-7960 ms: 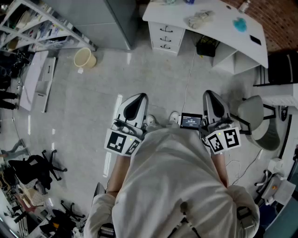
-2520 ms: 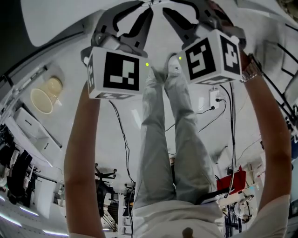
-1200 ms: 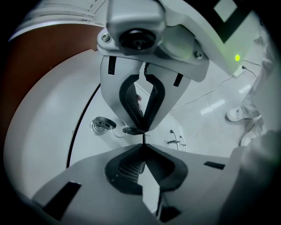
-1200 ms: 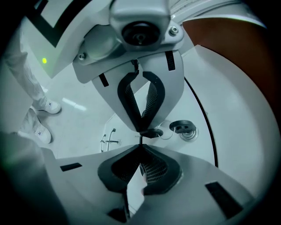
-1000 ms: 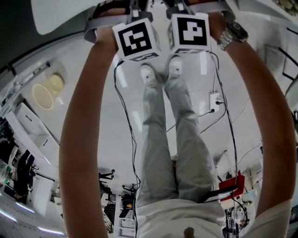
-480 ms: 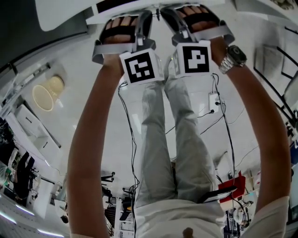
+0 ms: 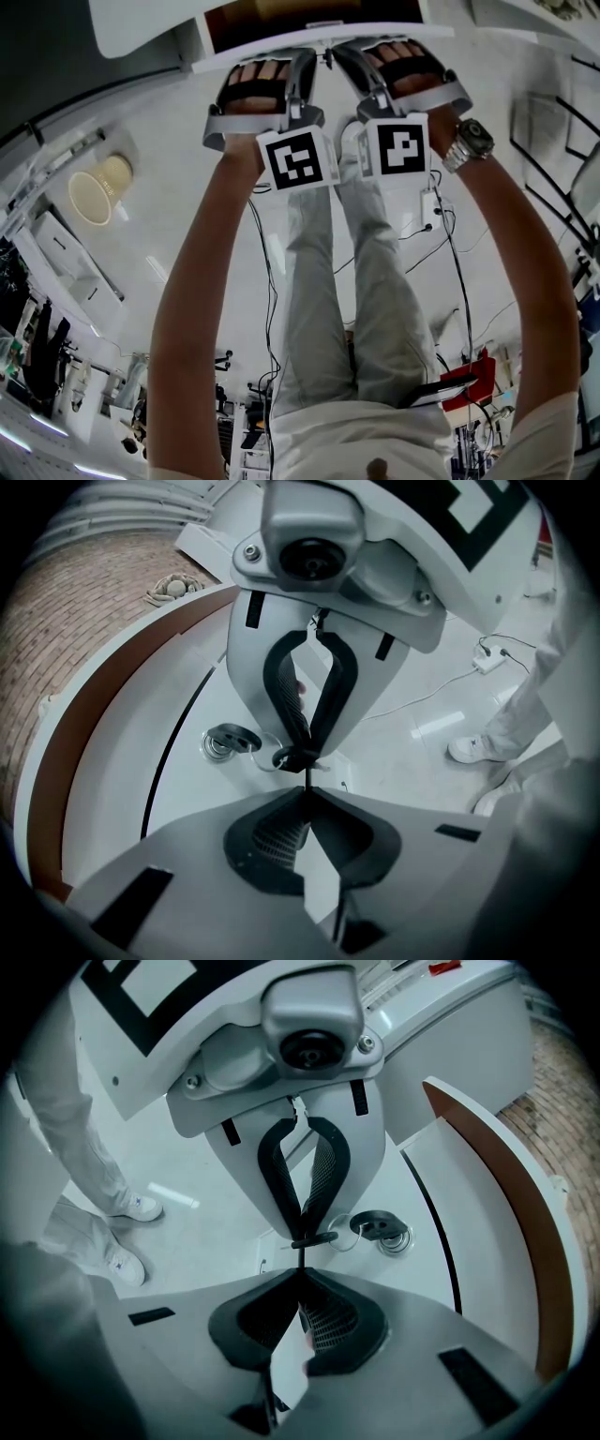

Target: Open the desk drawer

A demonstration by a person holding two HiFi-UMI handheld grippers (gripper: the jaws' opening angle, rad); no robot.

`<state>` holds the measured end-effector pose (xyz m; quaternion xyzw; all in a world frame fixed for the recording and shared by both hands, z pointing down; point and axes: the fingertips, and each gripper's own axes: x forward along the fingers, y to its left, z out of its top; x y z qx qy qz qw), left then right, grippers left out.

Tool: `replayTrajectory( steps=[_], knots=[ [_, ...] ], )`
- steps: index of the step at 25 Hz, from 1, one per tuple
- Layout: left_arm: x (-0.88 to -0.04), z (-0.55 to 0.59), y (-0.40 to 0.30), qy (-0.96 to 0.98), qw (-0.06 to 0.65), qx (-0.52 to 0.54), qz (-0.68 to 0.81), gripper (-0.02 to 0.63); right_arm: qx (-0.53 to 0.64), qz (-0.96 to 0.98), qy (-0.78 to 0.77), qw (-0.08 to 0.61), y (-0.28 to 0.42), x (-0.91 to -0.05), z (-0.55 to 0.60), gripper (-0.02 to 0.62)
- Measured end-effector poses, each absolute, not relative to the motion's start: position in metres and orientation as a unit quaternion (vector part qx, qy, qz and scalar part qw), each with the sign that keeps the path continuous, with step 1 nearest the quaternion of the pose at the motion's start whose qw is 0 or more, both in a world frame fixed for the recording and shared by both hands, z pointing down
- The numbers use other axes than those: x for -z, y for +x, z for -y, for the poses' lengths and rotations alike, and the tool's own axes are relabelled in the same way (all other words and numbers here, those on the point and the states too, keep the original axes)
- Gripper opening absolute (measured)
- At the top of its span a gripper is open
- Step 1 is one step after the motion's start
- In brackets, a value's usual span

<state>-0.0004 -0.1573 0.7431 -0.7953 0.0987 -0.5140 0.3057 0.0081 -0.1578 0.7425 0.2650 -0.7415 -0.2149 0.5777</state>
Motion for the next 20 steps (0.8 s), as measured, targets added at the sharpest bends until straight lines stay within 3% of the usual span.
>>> replayTrajectory(
  steps=[11,12,14,20],
  knots=[
    [-0.744,0.154,0.001,-0.806,0.292,0.506,-0.099,0.038,0.198,0.743,0.261,0.584,0.008,-0.747,0.155,0.043],
    [-0.745,0.155,0.0,-0.807,0.291,0.504,-0.099,0.069,0.187,0.746,0.256,0.585,0.007,-0.749,0.153,0.067],
    [-0.744,0.156,-0.003,-0.809,0.293,0.5,-0.102,0.148,0.169,0.752,0.249,0.587,0.007,-0.751,0.149,0.177],
    [-0.715,0.156,-0.013,-0.838,0.241,0.457,-0.174,0.143,0.136,0.765,0.317,0.545,0.011,-0.721,0.147,0.19]
  ],
)
